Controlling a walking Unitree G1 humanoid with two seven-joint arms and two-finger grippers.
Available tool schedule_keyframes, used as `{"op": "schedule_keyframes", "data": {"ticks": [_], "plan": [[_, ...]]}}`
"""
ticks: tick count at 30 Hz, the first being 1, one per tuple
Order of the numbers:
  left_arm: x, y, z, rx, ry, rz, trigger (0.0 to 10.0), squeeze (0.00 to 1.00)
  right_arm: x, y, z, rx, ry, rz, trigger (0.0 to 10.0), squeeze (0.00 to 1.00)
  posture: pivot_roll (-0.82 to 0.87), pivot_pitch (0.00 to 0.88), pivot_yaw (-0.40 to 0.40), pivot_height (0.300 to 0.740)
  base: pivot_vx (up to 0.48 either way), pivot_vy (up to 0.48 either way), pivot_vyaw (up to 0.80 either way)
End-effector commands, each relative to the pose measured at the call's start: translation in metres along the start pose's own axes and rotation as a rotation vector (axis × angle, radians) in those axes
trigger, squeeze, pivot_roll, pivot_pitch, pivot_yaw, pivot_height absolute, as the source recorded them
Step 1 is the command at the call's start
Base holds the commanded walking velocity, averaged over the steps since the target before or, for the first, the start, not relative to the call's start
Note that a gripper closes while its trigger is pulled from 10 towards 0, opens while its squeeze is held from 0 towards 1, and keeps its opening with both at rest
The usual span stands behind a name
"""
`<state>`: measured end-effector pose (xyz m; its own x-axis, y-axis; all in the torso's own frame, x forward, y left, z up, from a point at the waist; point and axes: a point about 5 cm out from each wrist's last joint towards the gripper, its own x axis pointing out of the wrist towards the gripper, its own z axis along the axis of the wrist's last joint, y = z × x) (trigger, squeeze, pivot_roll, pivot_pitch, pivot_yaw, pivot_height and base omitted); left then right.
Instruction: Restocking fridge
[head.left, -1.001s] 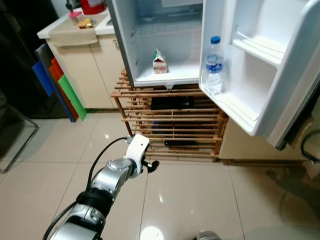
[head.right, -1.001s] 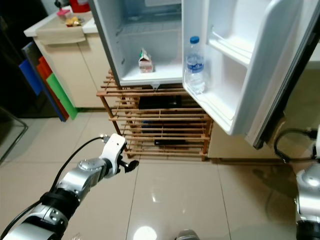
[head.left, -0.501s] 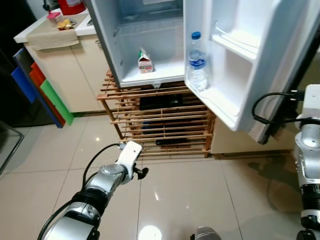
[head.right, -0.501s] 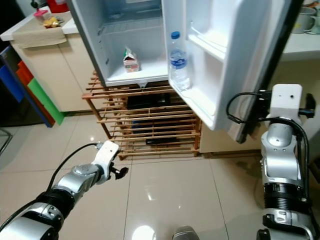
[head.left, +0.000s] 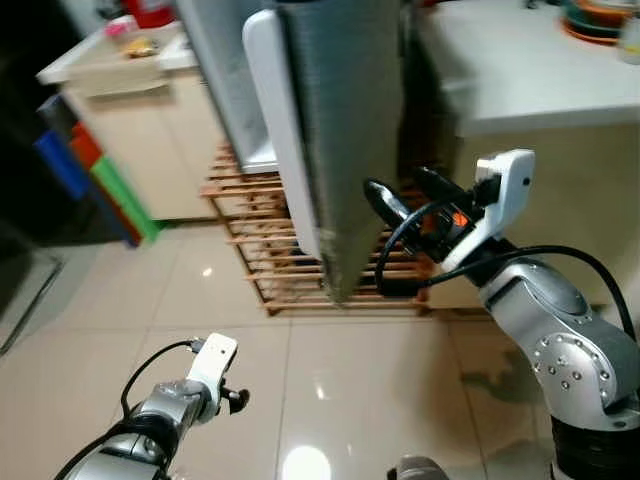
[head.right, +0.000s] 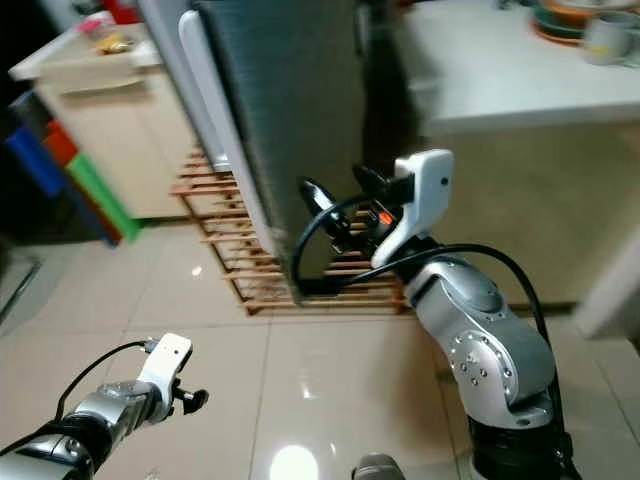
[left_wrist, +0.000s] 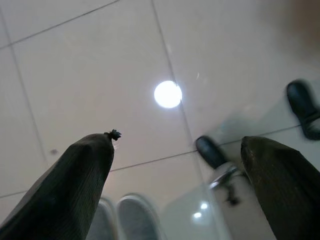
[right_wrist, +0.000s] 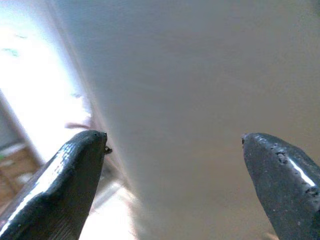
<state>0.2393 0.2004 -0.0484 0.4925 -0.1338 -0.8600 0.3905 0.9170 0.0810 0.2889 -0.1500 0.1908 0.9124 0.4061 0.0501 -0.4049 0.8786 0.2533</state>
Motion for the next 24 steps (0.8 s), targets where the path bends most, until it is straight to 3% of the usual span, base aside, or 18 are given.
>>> {"op": "schedule_keyframes", "data": {"ticks": [1, 2, 4, 6, 8, 9, 10, 11, 12, 14, 16, 19, 24], "plan": [[-0.001, 0.003, 0.010, 0.066, -0.052, 0.022, 10.0, 0.00, -0.002, -0.018, -0.009, -0.018, 0.025, -0.135, 10.0, 0.00, -0.17, 0.000, 0.150, 0.740, 0.000, 0.000, 0.00], [0.000, -0.001, 0.031, 0.105, -0.162, 0.044, 10.0, 0.00, -0.008, -0.035, -0.017, -0.058, 0.045, -0.269, 10.0, 0.00, -0.16, 0.000, 0.131, 0.740, 0.000, 0.000, 0.00], [-0.001, -0.005, 0.047, 0.108, -0.254, 0.049, 10.0, 0.00, -0.014, -0.046, -0.021, -0.113, 0.059, -0.378, 10.0, 0.00, -0.16, 0.000, 0.125, 0.740, 0.000, 0.000, 0.00], [-0.003, -0.005, 0.053, 0.102, -0.295, 0.039, 10.0, 0.00, -0.017, -0.050, -0.022, -0.100, 0.063, -0.415, 10.0, 0.00, -0.16, 0.000, 0.117, 0.740, 0.000, 0.000, 0.00], [-0.009, -0.007, 0.080, 0.096, -0.441, -0.003, 10.0, 0.00, -0.022, -0.058, -0.020, -0.146, 0.061, -0.491, 10.0, 0.00, -0.15, 0.000, 0.108, 0.740, 0.000, 0.000, 0.00], [-0.017, -0.009, 0.103, 0.091, -0.558, -0.006, 10.0, 0.00, -0.022, -0.060, -0.020, -0.171, 0.056, -0.506, 10.0, 0.00, -0.15, 0.000, 0.106, 0.740, 0.000, 0.000, 0.00], [-0.017, -0.009, 0.103, 0.091, -0.558, -0.006, 10.0, 0.00, -0.022, -0.060, -0.020, -0.171, 0.056, -0.506, 10.0, 0.00, -0.15, 0.000, 0.106, 0.740, 0.000, 0.000, 0.00], [-0.037, -0.015, 0.147, 0.035, -0.784, -0.048, 10.0, 0.00, -0.021, -0.064, -0.020, -0.232, 0.045, -0.542, 10.0, 0.00, -0.15, 0.000, 0.105, 0.740, 0.000, 0.000, 0.00], [-0.037, -0.015, 0.147, 0.035, -0.784, -0.048, 10.0, 0.00, -0.021, -0.064, -0.020, -0.232, 0.045, -0.542, 10.0, 0.00, -0.15, 0.000, 0.105, 0.740, 0.000, 0.000, 0.00], [-0.061, -0.018, 0.179, 0.005, -0.955, -0.072, 10.0, 0.00, -0.020, -0.065, -0.022, -0.268, 0.034, -0.553, 10.0, 0.00, -0.15, 0.000, 0.105, 0.740, 0.000, 0.000, 0.00], [-0.085, -0.020, 0.205, -0.033, -1.089, -0.084, 10.0, 0.00, -0.018, -0.057, -0.026, -0.263, 0.003, -0.481, 10.0, 0.00, -0.15, 0.000, 0.106, 0.740, 0.000, 0.480, 0.00], [-0.101, -0.020, 0.219, -0.015, -1.173, -0.062, 10.0, 0.00, -0.016, -0.046, -0.032, -0.334, -0.003, -0.430, 10.0, 0.00, -0.14, 0.000, 0.109, 0.740, 0.000, 0.480, 0.00], [-0.116, -0.015, 0.224, -0.034, -1.218, -0.032, 10.0, 0.00, -0.018, -0.047, -0.048, -0.306, 0.038, -0.466, 10.0, 0.00, -0.14, 0.000, 0.109, 0.740, 0.000, 0.470, 0.00]]}}
